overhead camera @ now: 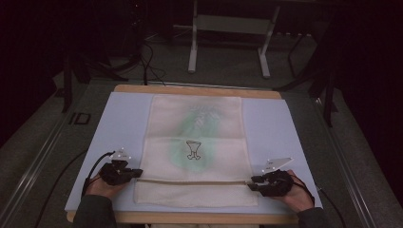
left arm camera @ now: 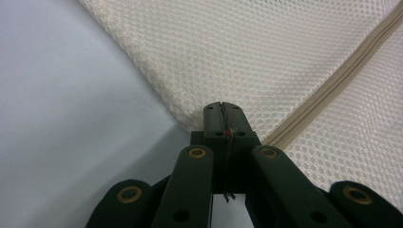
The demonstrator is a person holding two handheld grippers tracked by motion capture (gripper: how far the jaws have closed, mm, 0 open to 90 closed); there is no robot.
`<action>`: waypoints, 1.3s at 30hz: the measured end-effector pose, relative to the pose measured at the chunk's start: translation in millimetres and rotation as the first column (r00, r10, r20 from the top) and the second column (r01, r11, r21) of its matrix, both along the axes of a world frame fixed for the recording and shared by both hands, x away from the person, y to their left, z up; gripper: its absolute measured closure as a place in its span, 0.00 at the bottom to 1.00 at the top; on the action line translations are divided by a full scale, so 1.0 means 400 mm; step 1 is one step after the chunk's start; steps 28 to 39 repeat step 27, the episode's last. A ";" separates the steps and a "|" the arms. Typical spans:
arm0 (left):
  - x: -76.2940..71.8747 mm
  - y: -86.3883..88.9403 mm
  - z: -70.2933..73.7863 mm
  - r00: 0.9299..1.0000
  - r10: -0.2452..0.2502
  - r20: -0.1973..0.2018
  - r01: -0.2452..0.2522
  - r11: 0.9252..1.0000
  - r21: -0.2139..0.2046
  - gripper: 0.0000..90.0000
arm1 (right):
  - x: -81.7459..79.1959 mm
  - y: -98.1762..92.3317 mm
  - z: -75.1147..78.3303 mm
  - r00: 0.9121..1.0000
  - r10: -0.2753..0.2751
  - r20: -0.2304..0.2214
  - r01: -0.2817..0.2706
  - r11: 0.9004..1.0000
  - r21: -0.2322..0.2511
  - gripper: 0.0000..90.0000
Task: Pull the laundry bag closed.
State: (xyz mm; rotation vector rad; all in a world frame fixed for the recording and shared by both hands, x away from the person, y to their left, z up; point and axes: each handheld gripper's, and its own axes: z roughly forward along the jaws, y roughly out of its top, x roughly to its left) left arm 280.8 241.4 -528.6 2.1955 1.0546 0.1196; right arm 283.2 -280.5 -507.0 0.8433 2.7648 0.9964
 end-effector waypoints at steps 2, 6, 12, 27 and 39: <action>0.001 0.003 -0.001 1.000 -0.003 -0.001 0.003 1.000 -0.010 0.99 | 0.002 -0.009 0.002 1.000 -0.027 0.003 0.027 0.999 0.035 0.66; -0.001 0.000 0.003 1.000 -0.021 0.012 0.021 1.000 0.000 0.98 | 0.010 -0.025 0.004 0.993 -0.106 0.045 0.102 0.992 0.076 0.65; -0.004 0.002 0.010 0.999 -0.022 0.036 0.022 1.000 0.004 0.94 | 0.015 -0.041 0.005 0.981 -0.176 0.082 0.167 0.980 0.111 0.61; 0.011 0.042 0.011 0.975 0.184 0.122 -0.188 0.982 0.020 0.73 | 0.031 -0.070 -0.027 0.944 -0.305 0.128 0.293 0.951 0.105 0.54; 0.011 0.042 0.011 0.975 0.184 0.122 -0.188 0.982 0.020 0.73 | 0.031 -0.070 -0.027 0.944 -0.305 0.128 0.293 0.951 0.105 0.54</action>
